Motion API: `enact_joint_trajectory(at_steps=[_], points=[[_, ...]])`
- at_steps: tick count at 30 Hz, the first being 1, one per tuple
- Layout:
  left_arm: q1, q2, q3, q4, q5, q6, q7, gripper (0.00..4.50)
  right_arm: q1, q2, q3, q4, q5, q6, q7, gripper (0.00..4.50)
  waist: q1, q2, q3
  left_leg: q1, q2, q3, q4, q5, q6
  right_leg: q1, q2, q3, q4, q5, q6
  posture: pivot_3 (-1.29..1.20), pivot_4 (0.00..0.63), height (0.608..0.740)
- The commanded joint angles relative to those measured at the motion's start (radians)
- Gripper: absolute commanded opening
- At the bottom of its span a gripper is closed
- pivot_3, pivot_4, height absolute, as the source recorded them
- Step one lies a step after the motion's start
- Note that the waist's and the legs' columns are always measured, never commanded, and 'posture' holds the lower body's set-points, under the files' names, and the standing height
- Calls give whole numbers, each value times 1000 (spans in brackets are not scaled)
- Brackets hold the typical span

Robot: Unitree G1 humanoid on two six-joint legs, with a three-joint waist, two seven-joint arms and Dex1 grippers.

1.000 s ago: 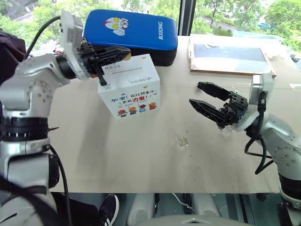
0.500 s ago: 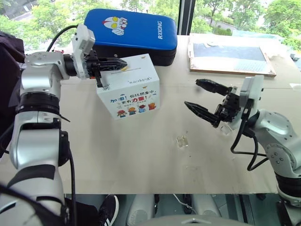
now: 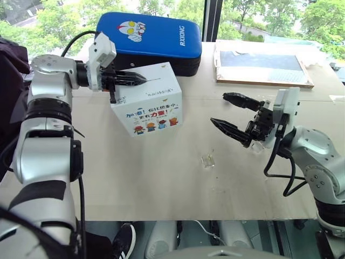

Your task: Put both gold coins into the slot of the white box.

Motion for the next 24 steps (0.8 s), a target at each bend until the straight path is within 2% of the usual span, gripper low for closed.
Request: enact_joint_trajectory(at_steps=[1, 7, 8, 9, 11, 13, 17, 18, 21, 24], points=[[9, -1, -3, 48, 38, 0, -35, 0, -10, 3, -20, -52, 15, 0, -9, 3870, -4, 0, 0, 0, 0, 0, 0, 0, 0, 0, 0, 0, 0, 0, 0, 0, 150, 740], [-5, -16, 6, 97, 84, -53, 31, 0, -2, 3, -26, -63, 20, 8, -18, 3870, -12, 0, 0, 1, 0, 0, 2, 0, 0, 0, 0, 0, 3, 0, 0, 0, 150, 740], [-8, -21, 12, 100, 82, -57, 31, 551, 0, 1, -28, -62, 20, 9, -17, 3910, -12, 0, 0, 1, 0, -1, 3, 0, 0, 0, 0, 0, 5, 0, 0, 0, 150, 740], [-10, -26, 23, 102, 78, -68, 47, 796, 2, -1, -29, -62, 20, 10, -16, 3910, -12, 0, 0, 1, 0, -1, 5, 0, 0, 0, 0, 0, 6, 0, 0, 0, 150, 740], [-23, -39, 60, 108, 58, -88, 110, 1701, 7, -11, -26, -57, 17, 20, -12, 3910, -12, 0, 0, 1, 0, -1, 6, 0, 0, 1, 0, 0, 7, 0, 0, 0, 150, 740], [-40, -44, 104, 105, 21, -86, 107, 2632, 20, -25, -19, -56, 19, 37, -1, 3910, -11, 0, 0, 1, 0, -1, 7, 0, 0, 1, -1, 0, 6, 0, 0, 0, 150, 740], [-92, -39, 190, 30, -88, 23, -13, 2632, 83, -69, 14, -71, -7, 67, 28, 3910, -12, -3, 1, -1, 0, -1, 8, 0, 0, 1, -1, -1, 6, 0, 0, 0, 150, 740], [-84, -34, 184, -40, -140, 74, -39, 2632, 102, -81, 26, -72, -21, 64, 41, 3910, -12, -3, 2, -1, 0, -1, 8, 0, 0, 1, -1, -1, 6, 0, 0, 0, 150, 740], [46, 19, 129, -477, -402, 359, -57, 2632, 151, -103, 78, -66, -83, 51, 58, 3910, -18, -4, 2, -3, 0, -2, 8, 0, 0, 0, -1, -1, 5, 0, 0, 0, 150, 740], [211, 62, 124, -829, -508, 553, -53, 2632, 181, -103, 118, -63, -123, 48, 63, 3910, -26, -2, 2, -1, 0, -1, 7, 0, -1, 0, -3, 3, 5, -1, 2, 0, 150, 740]])
